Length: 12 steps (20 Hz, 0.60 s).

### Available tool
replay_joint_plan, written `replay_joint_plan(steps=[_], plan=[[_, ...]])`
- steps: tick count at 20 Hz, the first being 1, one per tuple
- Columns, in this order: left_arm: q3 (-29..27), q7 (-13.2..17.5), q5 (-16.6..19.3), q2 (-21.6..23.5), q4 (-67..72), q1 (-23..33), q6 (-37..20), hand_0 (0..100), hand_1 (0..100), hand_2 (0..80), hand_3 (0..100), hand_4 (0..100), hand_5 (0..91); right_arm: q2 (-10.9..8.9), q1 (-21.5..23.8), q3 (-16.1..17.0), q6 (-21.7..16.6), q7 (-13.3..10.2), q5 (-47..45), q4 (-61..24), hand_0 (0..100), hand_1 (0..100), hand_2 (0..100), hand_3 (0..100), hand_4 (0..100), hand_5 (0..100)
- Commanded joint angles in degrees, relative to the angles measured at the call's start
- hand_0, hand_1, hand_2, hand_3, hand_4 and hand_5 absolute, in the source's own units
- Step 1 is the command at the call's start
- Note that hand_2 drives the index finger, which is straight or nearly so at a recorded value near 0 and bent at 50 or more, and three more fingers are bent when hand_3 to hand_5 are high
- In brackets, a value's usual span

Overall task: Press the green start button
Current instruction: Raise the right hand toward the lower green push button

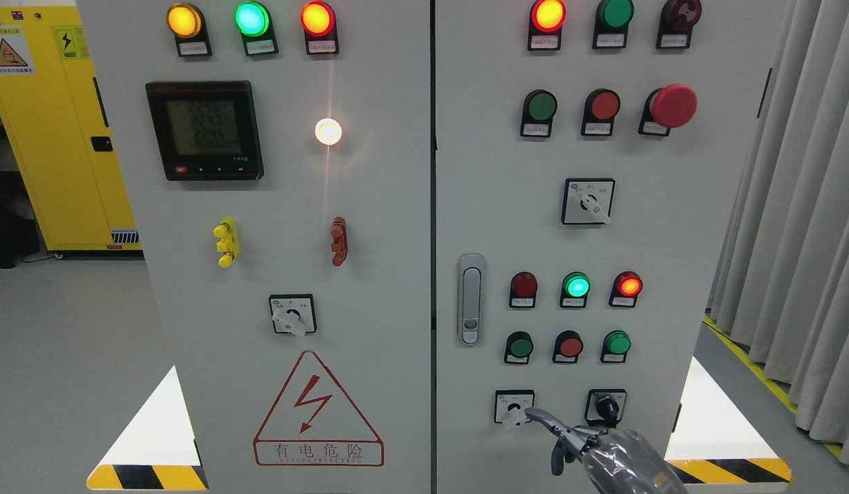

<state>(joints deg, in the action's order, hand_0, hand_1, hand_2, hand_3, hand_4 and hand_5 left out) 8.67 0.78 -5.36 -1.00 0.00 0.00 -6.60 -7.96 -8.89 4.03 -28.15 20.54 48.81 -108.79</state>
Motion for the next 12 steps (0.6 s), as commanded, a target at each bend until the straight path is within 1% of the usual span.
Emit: replay_joint_plan(steps=[1,4,6,12], plan=[[0.03,0.01,0.00,-1.81,-1.58,-1.40,0.01,12,56,0.0,0,0,0.0,0.05,-4.21,-0.25,0.63,0.81,4.62,-1.87,32,62,0,67,69,68],[-0.05,0.01,0.00,-2.60,-1.58,-1.40,0.01,12,56,0.0,0,0,0.0,0.05,-5.88,-1.04,1.16,0.90,4.63,0.68,34,63,0,67,69,68],[-0.05,0.01,0.00,-3.39,-1.58,-1.40,0.01,12,56,0.0,0,0,0.0,0.05,-6.40,-1.13,1.43,0.90,4.71,1.74,34,63,0,66,68,68],[0.03,0.01,0.00,-4.97,-1.58,-1.32,0.10,12,56,0.0,0,0,0.0,0.05,-7.63,-2.97,2.83,0.90,4.80,3.76,36,63,0,66,68,68]])
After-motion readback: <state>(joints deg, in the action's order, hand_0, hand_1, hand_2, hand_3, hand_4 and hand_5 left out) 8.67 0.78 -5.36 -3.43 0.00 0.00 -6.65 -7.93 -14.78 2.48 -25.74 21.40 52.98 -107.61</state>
